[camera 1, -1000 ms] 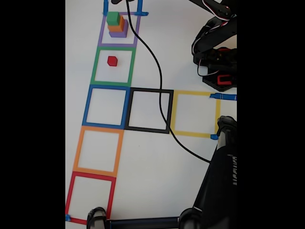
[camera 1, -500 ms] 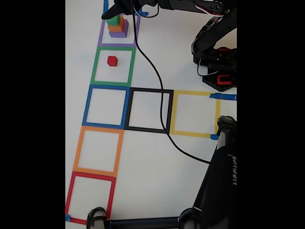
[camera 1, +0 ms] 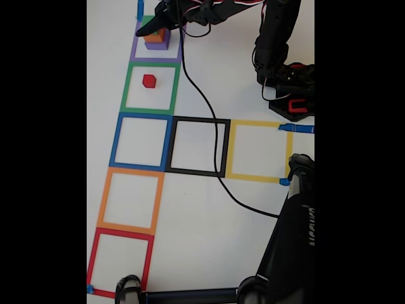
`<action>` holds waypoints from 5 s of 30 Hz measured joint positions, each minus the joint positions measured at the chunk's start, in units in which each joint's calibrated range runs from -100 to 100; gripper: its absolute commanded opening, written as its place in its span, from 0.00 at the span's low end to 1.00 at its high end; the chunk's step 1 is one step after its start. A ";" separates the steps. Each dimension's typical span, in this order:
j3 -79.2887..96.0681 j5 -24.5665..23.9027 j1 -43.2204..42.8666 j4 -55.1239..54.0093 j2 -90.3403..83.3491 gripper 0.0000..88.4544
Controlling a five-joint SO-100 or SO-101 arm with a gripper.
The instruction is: Tower of hanoi
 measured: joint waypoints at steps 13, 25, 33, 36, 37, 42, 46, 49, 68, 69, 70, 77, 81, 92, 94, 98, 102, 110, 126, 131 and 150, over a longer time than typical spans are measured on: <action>5.58 0.00 -5.97 -10.72 2.20 0.47; 6.20 0.00 -6.20 -15.07 4.98 0.43; 6.20 0.00 -6.20 -16.44 6.08 0.38; 6.20 0.00 -6.32 -16.53 6.16 0.37; 6.20 0.00 -6.44 -16.53 6.50 0.36; 6.20 0.00 -7.14 -16.53 7.01 0.33; 6.20 0.00 -7.14 -16.69 8.10 0.30; 6.20 0.00 -7.14 -16.85 8.10 0.28; 6.20 -0.54 -8.43 -17.33 8.10 0.17; 6.20 -0.54 -8.43 -17.33 8.10 0.16; 6.20 -0.54 -8.43 -17.49 8.10 0.15; 6.20 -0.54 -8.43 -17.49 8.10 0.11; 6.20 -0.54 -8.54 -17.49 8.10 0.09; 6.20 -0.54 -10.18 -16.61 7.60 0.06; 6.20 -0.54 -10.88 -14.43 5.99 0.06; 6.20 -0.54 -12.64 -7.42 -0.59 0.06; 3.72 -0.54 -13.58 3.79 -8.10 0.06; -9.21 0.00 -12.99 28.70 -16.80 0.06; -56.13 0.00 -22.47 92.30 -23.13 0.06; -60.47 0.00 -29.37 96.98 -25.92 0.06; -63.66 0.00 -48.10 107.70 -34.28 0.06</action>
